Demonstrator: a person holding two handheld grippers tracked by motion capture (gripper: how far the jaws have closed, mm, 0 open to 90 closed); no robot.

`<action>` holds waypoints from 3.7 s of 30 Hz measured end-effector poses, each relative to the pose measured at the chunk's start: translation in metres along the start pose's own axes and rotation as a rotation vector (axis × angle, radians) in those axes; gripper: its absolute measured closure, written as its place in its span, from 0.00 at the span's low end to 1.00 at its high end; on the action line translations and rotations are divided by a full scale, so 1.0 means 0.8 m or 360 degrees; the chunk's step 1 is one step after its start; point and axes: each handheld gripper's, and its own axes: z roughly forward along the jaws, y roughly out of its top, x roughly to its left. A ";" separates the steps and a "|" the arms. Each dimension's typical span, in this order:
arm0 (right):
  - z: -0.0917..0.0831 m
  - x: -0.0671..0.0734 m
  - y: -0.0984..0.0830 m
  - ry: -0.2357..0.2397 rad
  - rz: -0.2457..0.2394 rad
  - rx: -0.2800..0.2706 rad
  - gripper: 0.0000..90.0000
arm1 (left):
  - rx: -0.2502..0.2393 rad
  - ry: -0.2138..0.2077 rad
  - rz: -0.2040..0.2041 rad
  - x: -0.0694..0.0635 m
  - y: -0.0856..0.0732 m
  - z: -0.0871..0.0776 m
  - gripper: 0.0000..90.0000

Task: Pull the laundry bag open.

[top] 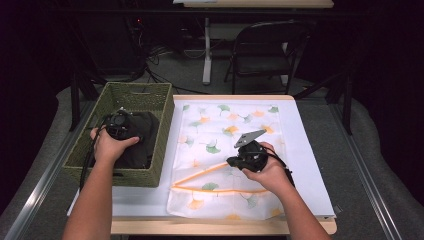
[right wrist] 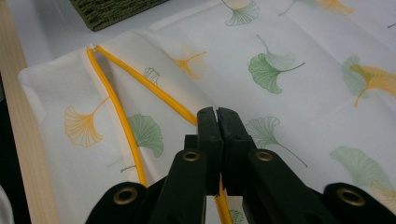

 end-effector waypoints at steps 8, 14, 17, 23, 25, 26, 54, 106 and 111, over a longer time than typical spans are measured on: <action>-0.001 0.000 0.000 0.0001 -0.0001 0.0000 0.98 | -0.0007 -0.0005 -0.0019 -0.002 0.000 0.004 0.00; -0.001 0.000 0.000 0.0001 0.0002 0.0001 0.98 | -0.0020 -0.0013 -0.0040 -0.002 -0.001 0.009 0.00; -0.001 0.000 0.000 -0.0001 -0.0005 -0.0001 0.98 | -0.0017 -0.0028 -0.0054 0.000 -0.001 0.011 0.01; -0.002 0.000 0.000 -0.0002 0.0002 -0.0002 0.98 | 0.0006 -0.0046 -0.0071 0.001 -0.001 0.009 0.18; -0.002 0.000 0.000 0.0002 -0.0003 -0.0004 0.98 | 0.0006 -0.0049 -0.0067 0.001 -0.001 0.008 0.21; -0.002 0.000 0.000 0.0002 -0.0004 -0.0004 0.98 | 0.0010 -0.0046 -0.0055 0.002 -0.001 0.007 0.24; -0.004 0.000 0.000 -0.0006 0.0016 -0.0007 0.98 | -0.0030 -0.0048 -0.0127 0.003 -0.003 -0.019 0.56; 0.003 -0.005 -0.003 -0.0026 0.0008 -0.0022 0.99 | -0.0313 -0.0056 0.0025 -0.002 0.036 -0.179 0.59; 0.008 -0.008 -0.003 -0.0036 0.0015 -0.0016 0.99 | -0.0322 -0.0092 0.0047 -0.003 0.030 -0.191 0.59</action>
